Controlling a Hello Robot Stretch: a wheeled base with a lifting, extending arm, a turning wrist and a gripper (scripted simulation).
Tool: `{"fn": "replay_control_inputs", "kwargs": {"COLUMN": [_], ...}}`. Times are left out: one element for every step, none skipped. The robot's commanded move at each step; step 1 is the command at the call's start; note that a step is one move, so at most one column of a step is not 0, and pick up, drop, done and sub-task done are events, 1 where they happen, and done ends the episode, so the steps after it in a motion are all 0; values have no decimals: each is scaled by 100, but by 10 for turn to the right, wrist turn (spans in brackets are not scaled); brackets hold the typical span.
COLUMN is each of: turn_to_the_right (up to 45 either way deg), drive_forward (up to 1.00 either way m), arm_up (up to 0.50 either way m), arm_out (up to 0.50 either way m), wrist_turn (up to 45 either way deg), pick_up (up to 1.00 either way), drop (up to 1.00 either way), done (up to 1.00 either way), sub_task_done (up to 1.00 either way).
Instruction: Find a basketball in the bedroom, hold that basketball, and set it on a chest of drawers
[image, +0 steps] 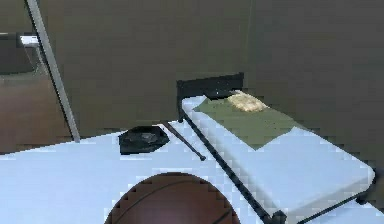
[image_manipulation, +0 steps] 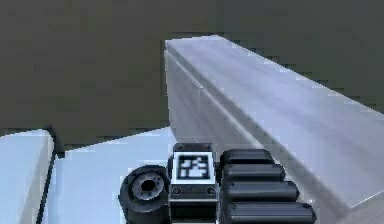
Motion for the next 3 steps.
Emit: {"fn": "replay_control_inputs", "kwargs": {"turn_to_the_right": [450,360,-450], "drive_forward": [0,0,0], "arm_up": [0,0,0], "arm_out": [0,0,0], "wrist_turn": [0,0,0], "pick_up": [0,0,0], "drop": [0,0,0], "done": [0,0,0], "sub_task_done": [0,0,0]}}
